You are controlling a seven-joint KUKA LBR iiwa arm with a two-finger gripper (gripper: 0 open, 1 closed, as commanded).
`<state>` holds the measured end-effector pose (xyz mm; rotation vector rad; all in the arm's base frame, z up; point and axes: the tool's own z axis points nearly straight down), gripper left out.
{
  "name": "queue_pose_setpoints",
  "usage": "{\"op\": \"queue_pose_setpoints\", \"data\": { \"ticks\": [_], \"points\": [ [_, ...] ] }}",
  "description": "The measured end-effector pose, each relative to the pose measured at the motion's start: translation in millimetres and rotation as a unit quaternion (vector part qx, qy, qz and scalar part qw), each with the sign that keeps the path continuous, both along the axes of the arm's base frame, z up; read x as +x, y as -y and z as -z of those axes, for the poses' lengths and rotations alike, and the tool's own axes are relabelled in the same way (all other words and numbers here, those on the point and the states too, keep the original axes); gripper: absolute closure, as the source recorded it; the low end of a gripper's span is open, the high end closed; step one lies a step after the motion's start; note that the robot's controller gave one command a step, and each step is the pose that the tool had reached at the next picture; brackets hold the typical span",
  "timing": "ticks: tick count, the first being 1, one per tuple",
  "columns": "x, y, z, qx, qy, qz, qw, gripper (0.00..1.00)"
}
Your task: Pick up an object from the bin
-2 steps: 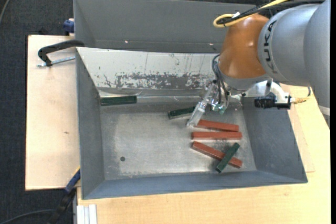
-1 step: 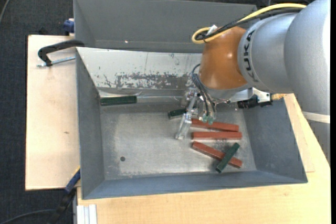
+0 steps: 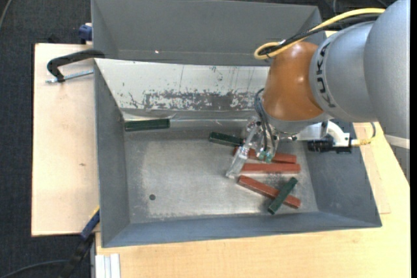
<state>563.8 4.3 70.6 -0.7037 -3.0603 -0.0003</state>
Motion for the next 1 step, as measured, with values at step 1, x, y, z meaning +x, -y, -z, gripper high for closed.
{"op": "queue_pose_setpoints", "data": {
  "ticks": [1],
  "points": [
    [0.5,-0.9,-0.1,0.0,0.0008,-0.001,1.0,1.0]
  ]
}}
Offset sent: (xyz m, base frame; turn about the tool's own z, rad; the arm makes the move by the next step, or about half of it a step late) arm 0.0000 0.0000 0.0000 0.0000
